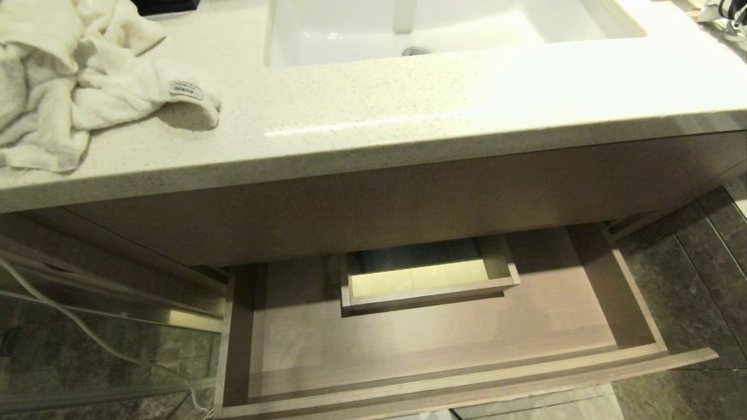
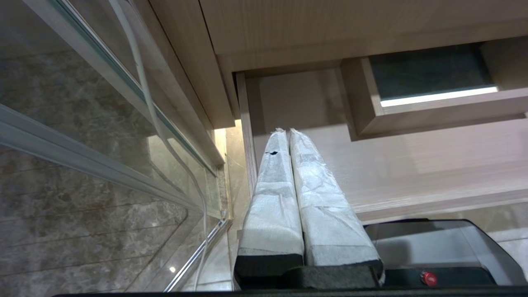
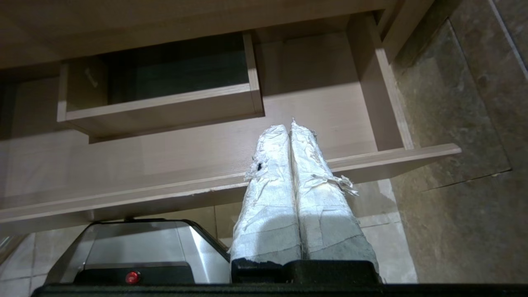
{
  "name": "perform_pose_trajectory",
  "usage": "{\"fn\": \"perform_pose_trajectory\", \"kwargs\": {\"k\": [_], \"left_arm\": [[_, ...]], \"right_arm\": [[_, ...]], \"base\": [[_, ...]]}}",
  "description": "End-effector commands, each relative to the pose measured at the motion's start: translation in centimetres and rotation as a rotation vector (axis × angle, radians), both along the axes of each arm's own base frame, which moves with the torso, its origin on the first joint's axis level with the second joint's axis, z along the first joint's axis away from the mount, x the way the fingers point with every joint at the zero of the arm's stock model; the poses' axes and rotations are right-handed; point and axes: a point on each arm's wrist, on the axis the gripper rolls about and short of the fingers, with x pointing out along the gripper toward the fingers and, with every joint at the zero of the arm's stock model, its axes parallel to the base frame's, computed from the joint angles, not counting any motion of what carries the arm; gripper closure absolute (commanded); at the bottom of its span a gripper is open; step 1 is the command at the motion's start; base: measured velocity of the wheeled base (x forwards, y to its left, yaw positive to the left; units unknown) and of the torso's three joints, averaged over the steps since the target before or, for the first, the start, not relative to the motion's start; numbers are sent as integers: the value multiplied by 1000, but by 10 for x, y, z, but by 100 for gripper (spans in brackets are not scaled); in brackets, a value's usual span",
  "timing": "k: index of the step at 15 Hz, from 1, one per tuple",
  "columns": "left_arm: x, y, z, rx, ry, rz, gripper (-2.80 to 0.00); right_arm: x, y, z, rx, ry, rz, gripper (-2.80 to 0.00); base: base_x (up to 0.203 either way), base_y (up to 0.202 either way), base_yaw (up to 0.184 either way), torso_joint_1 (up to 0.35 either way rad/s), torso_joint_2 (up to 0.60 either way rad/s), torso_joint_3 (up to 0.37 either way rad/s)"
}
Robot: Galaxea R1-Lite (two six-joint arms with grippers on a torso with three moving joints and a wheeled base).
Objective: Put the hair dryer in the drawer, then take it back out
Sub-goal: Pick up the hairdryer
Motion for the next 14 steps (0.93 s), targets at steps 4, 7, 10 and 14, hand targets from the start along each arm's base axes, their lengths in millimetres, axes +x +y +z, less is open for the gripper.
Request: {"fn": "perform_pose_trajectory", "kwargs": {"k": [4,7,10,14], "left_arm": [[0,0,0,0,-3,0,0],[0,0,0,0,-2,0,0],[0,0,0,0,-1,0,0],[0,0,0,0,-2,0,0]], "right_arm": [[0,0,0,0,1,0,0],[0,0,0,0,1,0,0],[0,0,0,0,1,0,0],[0,0,0,0,1,0,0]], "base": [[0,0,0,283,-543,-262],[0,0,0,297,-570,-275],[0,0,0,310,-607,-297],[0,0,0,226,-437,-218]]}}
